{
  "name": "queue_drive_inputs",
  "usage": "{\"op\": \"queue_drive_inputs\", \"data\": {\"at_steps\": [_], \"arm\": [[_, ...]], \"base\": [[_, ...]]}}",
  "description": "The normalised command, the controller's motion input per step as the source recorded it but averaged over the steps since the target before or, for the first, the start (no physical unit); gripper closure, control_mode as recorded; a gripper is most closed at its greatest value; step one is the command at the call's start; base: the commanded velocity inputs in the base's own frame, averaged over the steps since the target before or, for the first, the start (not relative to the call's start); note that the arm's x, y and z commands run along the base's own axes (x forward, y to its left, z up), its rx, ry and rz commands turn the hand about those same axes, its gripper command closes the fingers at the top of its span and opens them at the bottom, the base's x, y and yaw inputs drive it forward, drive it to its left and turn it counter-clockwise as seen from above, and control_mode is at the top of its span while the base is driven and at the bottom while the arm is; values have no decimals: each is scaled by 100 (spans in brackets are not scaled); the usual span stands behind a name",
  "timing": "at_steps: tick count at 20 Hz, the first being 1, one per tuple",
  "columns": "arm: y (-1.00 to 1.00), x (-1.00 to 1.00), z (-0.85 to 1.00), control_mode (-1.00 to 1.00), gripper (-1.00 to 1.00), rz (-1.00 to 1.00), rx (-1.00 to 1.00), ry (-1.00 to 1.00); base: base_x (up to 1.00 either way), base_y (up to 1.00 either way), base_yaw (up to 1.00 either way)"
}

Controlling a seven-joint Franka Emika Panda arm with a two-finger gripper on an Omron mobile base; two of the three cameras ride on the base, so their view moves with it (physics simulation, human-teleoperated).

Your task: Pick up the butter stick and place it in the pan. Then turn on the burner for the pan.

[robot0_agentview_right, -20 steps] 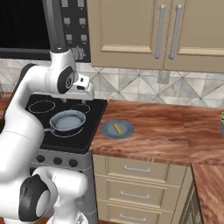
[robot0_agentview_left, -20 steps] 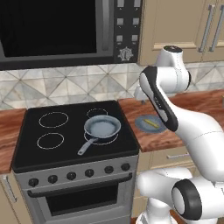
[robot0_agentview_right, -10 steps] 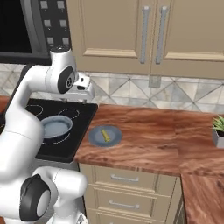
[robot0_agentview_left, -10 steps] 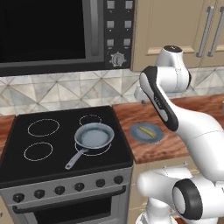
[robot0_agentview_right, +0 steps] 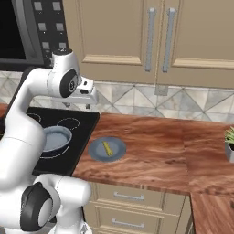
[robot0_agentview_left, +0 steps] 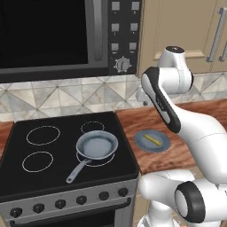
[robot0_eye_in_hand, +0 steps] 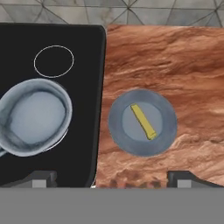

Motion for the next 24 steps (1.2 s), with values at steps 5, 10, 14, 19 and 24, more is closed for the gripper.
{"op": "queue_drive_inputs", "data": {"at_steps": [5, 10, 14, 19, 24], "arm": [[0, 0, 0, 100, -100, 0, 0, 0], [0, 0, 0, 100, -100, 0, 0, 0], [0, 0, 0, 100, -100, 0, 0, 0], [0, 0, 0, 100, -100, 0, 0, 0], [0, 0, 0, 100, -100, 0, 0, 0]], "base": [[25, -8, 6], [4, -21, 13], [7, -8, 8], [0, 0, 0], [0, 0, 0]]}}
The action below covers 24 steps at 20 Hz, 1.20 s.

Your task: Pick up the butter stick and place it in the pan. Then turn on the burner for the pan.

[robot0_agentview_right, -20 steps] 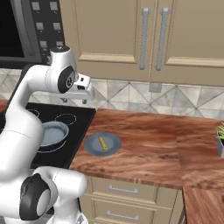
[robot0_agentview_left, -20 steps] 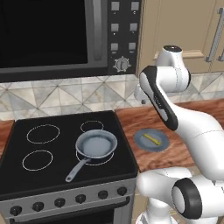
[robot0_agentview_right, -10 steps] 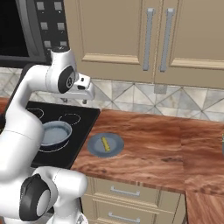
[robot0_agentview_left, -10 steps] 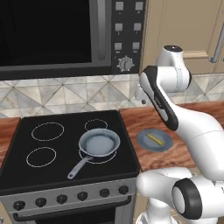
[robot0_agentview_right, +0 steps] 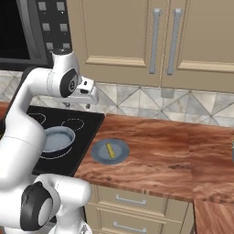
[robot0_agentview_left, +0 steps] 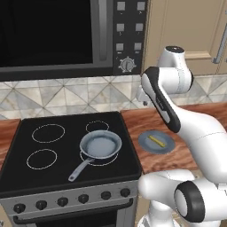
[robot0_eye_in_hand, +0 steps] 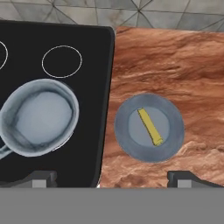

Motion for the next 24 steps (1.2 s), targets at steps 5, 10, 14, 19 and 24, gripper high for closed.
{"op": "queue_drive_inputs", "data": {"at_steps": [5, 10, 14, 19, 24], "arm": [[0, 0, -35, -100, -100, 0, 0, 2], [-33, -9, -64, -100, -100, 0, 1, 0], [-59, -17, -62, -100, -100, 0, 6, 0], [-49, -2, -61, -100, -100, 0, 3, 0], [-37, 8, -60, -100, -100, 0, 1, 2]], "base": [[0, 0, 0], [0, 0, 0], [0, 0, 0], [0, 0, 0], [0, 0, 0]]}}
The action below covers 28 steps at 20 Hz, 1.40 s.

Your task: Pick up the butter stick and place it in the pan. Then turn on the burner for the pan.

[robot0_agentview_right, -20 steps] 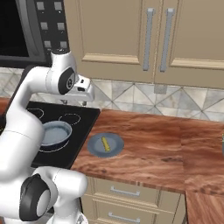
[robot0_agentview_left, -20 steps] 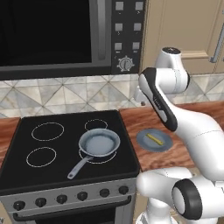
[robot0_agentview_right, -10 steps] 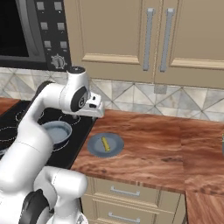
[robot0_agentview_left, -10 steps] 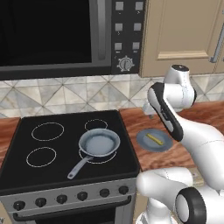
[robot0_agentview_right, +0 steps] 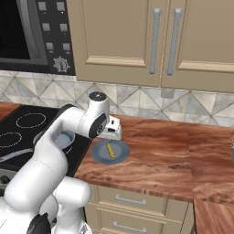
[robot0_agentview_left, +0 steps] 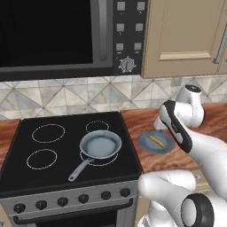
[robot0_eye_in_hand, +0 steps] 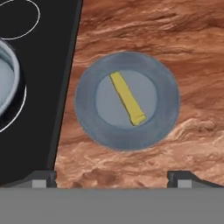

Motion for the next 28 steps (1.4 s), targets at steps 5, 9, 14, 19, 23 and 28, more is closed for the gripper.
{"op": "queue_drive_inputs", "data": {"at_steps": [5, 9, 14, 19, 23, 28], "arm": [[-38, 24, -23, -100, -100, 0, 6, 8], [-3, 51, -24, -100, -100, 0, 1, 7], [8, 61, -27, -100, -100, 3, -6, 7], [1, 38, -34, -100, -100, 4, -8, 6], [0, 11, -41, -100, -100, 6, -8, 3], [1, 0, -35, -100, -100, 10, -5, 0]], "base": [[0, 0, 0], [0, 0, 0], [0, 0, 0], [0, 0, 0], [0, 0, 0], [0, 0, 0]]}}
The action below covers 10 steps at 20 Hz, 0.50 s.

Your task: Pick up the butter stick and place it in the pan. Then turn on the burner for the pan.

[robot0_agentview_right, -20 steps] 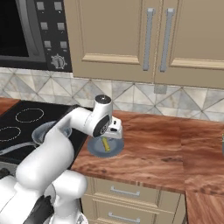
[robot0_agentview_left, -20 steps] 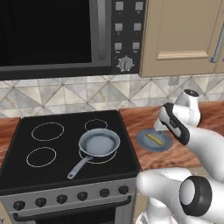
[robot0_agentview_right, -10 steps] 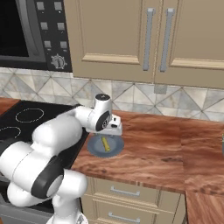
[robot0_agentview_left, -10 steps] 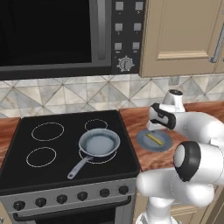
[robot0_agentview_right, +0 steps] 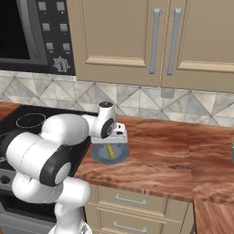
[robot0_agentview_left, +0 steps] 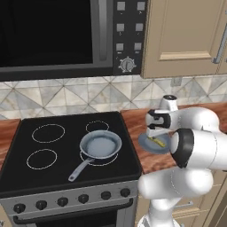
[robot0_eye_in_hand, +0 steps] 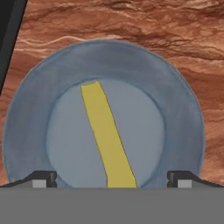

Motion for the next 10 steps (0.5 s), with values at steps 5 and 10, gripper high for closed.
{"op": "queue_drive_inputs", "data": {"at_steps": [5, 10], "arm": [[0, 0, -27, -100, -100, 11, -1, 0], [1, 0, -29, -100, -100, 10, -1, 0]], "base": [[0, 0, 0], [0, 0, 0]]}}
